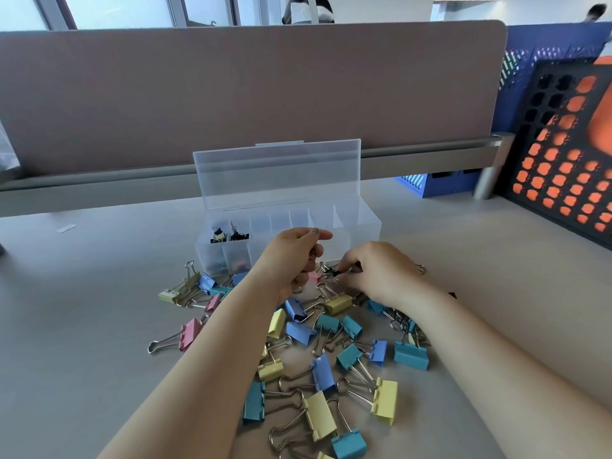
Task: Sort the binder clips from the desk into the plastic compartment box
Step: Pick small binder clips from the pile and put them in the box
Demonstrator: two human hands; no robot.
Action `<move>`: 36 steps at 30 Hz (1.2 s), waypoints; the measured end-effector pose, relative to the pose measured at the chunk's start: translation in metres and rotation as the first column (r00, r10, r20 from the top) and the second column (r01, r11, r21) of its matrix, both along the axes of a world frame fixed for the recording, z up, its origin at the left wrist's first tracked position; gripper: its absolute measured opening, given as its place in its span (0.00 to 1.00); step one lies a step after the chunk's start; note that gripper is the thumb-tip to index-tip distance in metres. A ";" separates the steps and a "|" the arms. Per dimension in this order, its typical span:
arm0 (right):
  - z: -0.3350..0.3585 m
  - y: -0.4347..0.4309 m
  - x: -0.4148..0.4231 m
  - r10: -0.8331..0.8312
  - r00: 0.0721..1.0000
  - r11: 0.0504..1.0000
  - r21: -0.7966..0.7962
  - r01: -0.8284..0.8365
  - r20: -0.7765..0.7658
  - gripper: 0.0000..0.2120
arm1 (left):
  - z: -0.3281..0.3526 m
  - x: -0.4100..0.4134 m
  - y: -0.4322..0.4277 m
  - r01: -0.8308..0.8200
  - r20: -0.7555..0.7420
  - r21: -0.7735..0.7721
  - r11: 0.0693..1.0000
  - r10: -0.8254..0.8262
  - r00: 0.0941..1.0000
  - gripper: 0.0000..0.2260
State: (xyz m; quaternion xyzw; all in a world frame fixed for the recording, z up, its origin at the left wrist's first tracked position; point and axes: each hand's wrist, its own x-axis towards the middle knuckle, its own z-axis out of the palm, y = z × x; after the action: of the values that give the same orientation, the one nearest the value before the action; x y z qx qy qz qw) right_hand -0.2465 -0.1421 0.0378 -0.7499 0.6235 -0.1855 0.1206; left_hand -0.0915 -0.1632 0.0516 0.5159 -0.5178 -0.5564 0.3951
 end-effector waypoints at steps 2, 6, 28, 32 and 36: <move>0.002 -0.002 -0.004 -0.036 0.977 0.999 0.024 0.031 0.208 0.06 | -0.003 -0.001 -0.002 0.013 0.323 -0.192 0.981 0.050 0.945 0.11; 0.007 -0.006 -0.021 -0.217 0.829 0.976 0.140 0.168 0.515 0.06 | -0.008 -0.002 0.002 0.207 0.777 -0.381 0.901 0.190 0.601 0.08; 0.010 -0.009 -0.045 -0.285 0.635 0.956 0.168 0.239 0.718 0.12 | -0.019 -0.008 0.000 0.370 0.891 -0.408 0.835 0.277 0.359 0.10; 0.003 -0.008 -0.040 -0.293 0.889 0.952 0.019 0.306 0.352 0.08 | -0.019 -0.007 -0.001 0.325 0.904 -0.381 0.865 0.274 0.329 0.13; -0.006 -0.009 -0.031 -0.356 0.934 0.932 -0.061 0.357 0.025 0.14 | -0.020 -0.008 -0.001 0.312 0.899 -0.381 0.870 0.271 0.343 0.10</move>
State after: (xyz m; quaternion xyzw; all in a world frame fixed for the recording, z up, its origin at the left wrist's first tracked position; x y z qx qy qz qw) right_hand -0.2780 -0.1511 0.0319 -0.6266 0.7419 -0.2296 0.0649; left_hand -0.0992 -0.1643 0.0314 0.6135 -0.7779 -0.0114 0.1350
